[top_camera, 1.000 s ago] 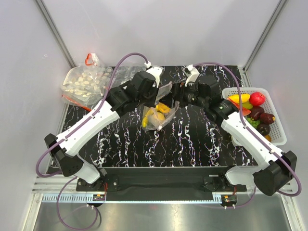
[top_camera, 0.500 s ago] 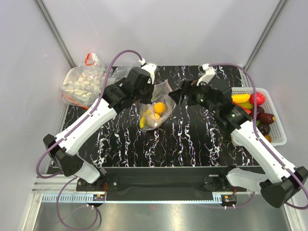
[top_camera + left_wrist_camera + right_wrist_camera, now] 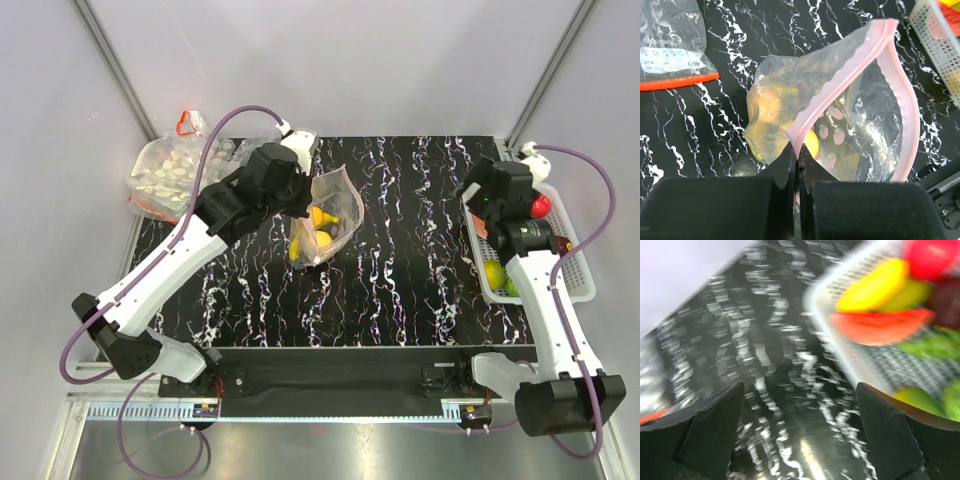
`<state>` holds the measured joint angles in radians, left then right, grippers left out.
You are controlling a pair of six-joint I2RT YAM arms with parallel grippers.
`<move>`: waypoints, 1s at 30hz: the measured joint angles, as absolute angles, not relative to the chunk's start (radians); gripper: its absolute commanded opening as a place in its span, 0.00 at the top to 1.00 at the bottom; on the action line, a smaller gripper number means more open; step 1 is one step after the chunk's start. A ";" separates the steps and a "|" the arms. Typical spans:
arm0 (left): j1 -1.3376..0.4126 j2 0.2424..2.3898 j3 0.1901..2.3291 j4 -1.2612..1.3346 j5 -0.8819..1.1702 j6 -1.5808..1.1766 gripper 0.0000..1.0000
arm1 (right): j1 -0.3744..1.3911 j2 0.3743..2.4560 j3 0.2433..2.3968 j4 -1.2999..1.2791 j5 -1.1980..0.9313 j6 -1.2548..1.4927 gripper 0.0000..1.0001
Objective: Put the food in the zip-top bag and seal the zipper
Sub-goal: Pick up the fake fruit from the bin.
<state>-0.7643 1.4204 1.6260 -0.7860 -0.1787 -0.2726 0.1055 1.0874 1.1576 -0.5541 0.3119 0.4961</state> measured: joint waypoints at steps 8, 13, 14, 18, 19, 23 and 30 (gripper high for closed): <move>-0.764 1.409 1.620 -0.766 -0.164 -0.269 1.00 | -0.147 1.233 1.168 -0.712 0.452 0.582 0.00; -0.764 1.409 1.619 -0.756 -0.149 -0.268 1.00 | -0.226 1.316 1.174 -0.763 0.527 0.588 0.00; -0.764 1.409 1.616 -0.749 -0.139 -0.268 1.00 | -0.252 1.317 1.173 -0.763 0.533 0.586 0.00; -0.764 1.409 1.610 -0.746 -0.100 -0.268 1.00 | -0.356 1.317 1.172 -0.760 0.548 0.582 0.00; -0.764 1.409 1.610 -0.745 -0.097 -0.269 1.00 | -0.376 1.317 1.169 -0.759 0.548 0.580 0.00; -0.764 1.409 1.609 -0.745 -0.094 -0.269 1.00 | -0.412 1.316 1.141 -0.727 0.533 0.576 0.00; -0.764 1.409 1.603 -0.731 -0.104 -0.270 1.00 | -0.484 1.335 1.058 -0.662 0.474 0.567 0.01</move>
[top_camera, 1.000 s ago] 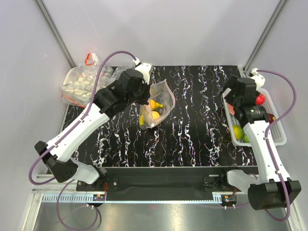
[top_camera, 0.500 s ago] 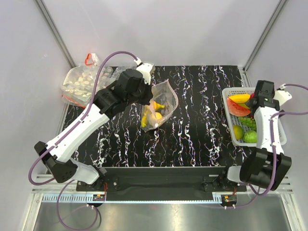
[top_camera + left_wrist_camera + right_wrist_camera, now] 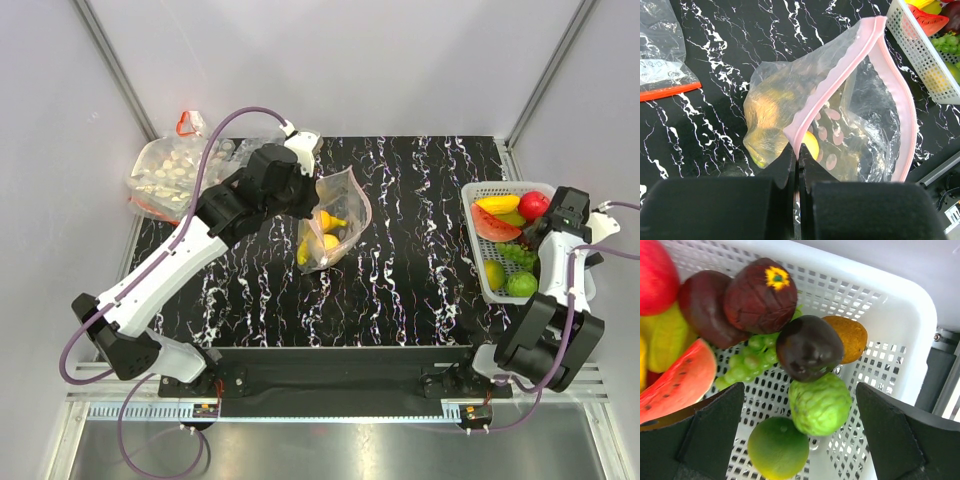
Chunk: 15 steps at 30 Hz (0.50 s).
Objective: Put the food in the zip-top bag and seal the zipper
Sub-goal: Pick up the fake fruit from the bin.
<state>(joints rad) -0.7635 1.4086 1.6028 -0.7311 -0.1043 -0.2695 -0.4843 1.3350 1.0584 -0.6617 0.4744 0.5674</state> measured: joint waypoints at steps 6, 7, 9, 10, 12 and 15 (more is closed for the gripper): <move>-0.764 1.409 1.592 -0.730 -0.104 -0.269 1.00 | -0.559 1.404 1.030 -0.589 0.407 0.546 0.03; -0.765 1.409 1.592 -0.729 -0.104 -0.269 1.00 | -0.569 1.417 1.030 -0.578 0.393 0.543 0.04; -0.766 1.409 1.592 -0.729 -0.105 -0.269 1.00 | -0.582 1.441 1.030 -0.553 0.368 0.536 0.06; -0.767 1.409 1.592 -0.729 -0.104 -0.268 1.00 | -0.586 1.452 1.030 -0.542 0.357 0.533 0.07; -0.767 1.409 1.592 -0.729 -0.104 -0.268 1.00 | -0.588 1.468 1.030 -0.528 0.347 0.525 0.08; -0.768 1.409 1.592 -0.730 -0.104 -0.265 1.00 | -0.588 1.476 1.030 -0.516 0.348 0.516 0.10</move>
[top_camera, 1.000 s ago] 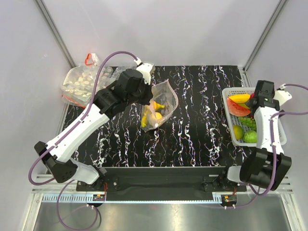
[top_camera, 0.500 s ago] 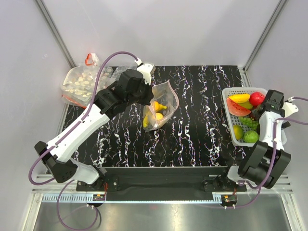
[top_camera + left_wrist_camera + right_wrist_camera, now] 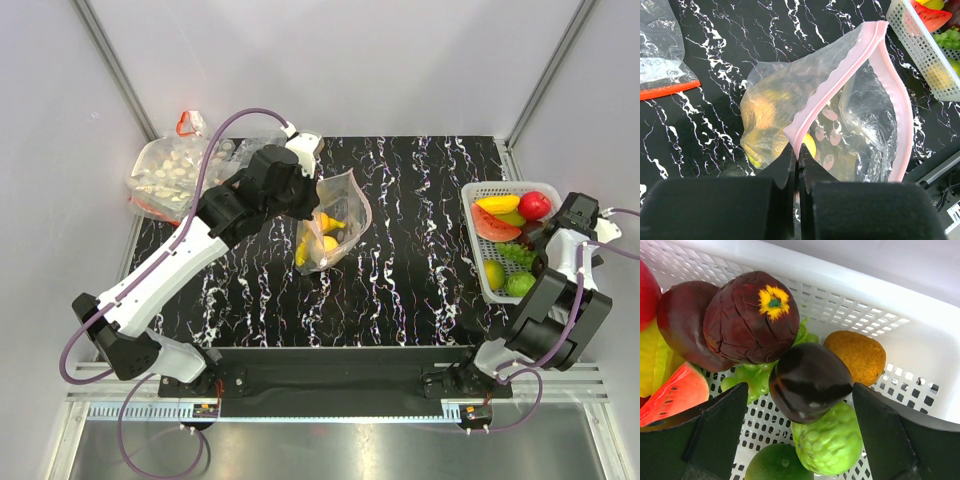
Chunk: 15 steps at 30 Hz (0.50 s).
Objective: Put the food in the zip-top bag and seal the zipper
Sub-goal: Pick up the fake fruit from the bin.
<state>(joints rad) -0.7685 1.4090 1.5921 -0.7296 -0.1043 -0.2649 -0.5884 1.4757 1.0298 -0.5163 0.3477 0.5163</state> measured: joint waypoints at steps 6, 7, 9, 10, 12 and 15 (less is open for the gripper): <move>-0.769 1.409 1.592 -0.730 -0.104 -0.262 1.00 | -0.588 1.476 1.026 -0.506 0.357 0.503 0.24; -0.769 1.409 1.592 -0.730 -0.104 -0.262 1.00 | -0.588 1.475 1.024 -0.504 0.357 0.501 0.24; -0.770 1.409 1.592 -0.730 -0.104 -0.262 1.00 | -0.588 1.471 1.015 -0.498 0.357 0.495 0.30; -0.771 1.409 1.592 -0.730 -0.104 -0.262 1.00 | -0.588 1.468 1.011 -0.498 0.356 0.493 0.31; -0.772 1.409 1.592 -0.730 -0.104 -0.262 1.00 | -0.588 1.459 1.003 -0.494 0.355 0.489 0.38; -0.772 1.409 1.592 -0.730 -0.104 -0.262 1.00 | -0.588 1.444 0.992 -0.493 0.349 0.483 0.41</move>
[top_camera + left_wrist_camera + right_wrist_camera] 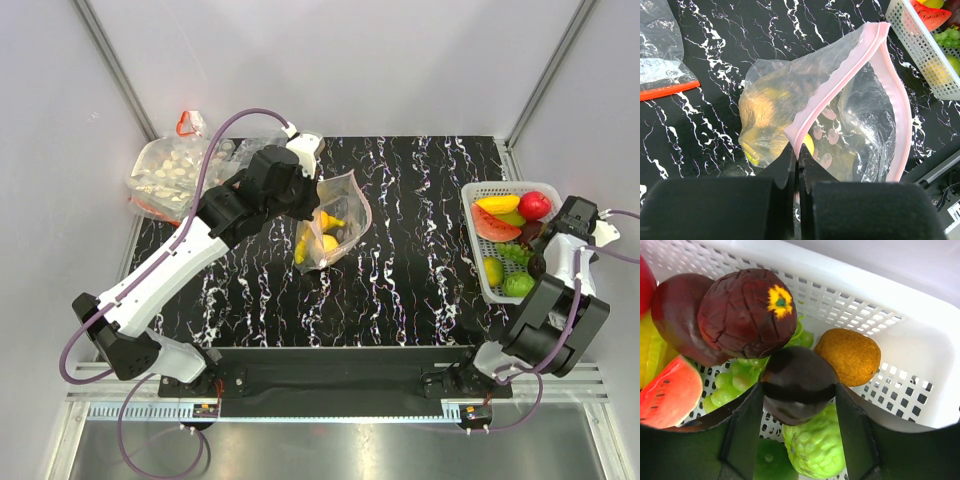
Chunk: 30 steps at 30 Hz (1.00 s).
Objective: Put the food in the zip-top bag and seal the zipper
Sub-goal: Pick up the fake fruit from the bin.
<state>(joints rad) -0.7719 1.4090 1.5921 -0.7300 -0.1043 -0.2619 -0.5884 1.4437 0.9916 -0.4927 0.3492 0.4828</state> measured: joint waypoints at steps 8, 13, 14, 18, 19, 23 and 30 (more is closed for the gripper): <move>-0.772 1.409 1.592 -0.730 -0.104 -0.262 1.00 | -0.590 1.348 0.966 -0.492 0.213 0.454 0.46; -0.772 1.409 1.592 -0.731 -0.104 -0.262 1.00 | -0.590 1.237 0.964 -0.492 0.152 0.442 0.51; -0.772 1.409 1.592 -0.730 -0.104 -0.262 1.00 | -0.590 1.223 0.964 -0.490 0.142 0.441 0.48; -0.772 1.409 1.592 -0.730 -0.104 -0.262 1.00 | -0.590 1.222 0.964 -0.492 0.095 0.447 0.00; -0.772 1.409 1.592 -0.731 -0.104 -0.262 1.00 | -0.590 1.230 0.965 -0.493 0.086 0.439 0.00; -0.772 1.409 1.592 -0.731 -0.104 -0.262 1.00 | -0.590 1.272 0.966 -0.496 0.085 0.438 0.00; -0.776 1.409 1.592 -0.731 -0.104 -0.261 1.00 | -0.590 1.376 0.972 -0.500 0.144 0.434 0.00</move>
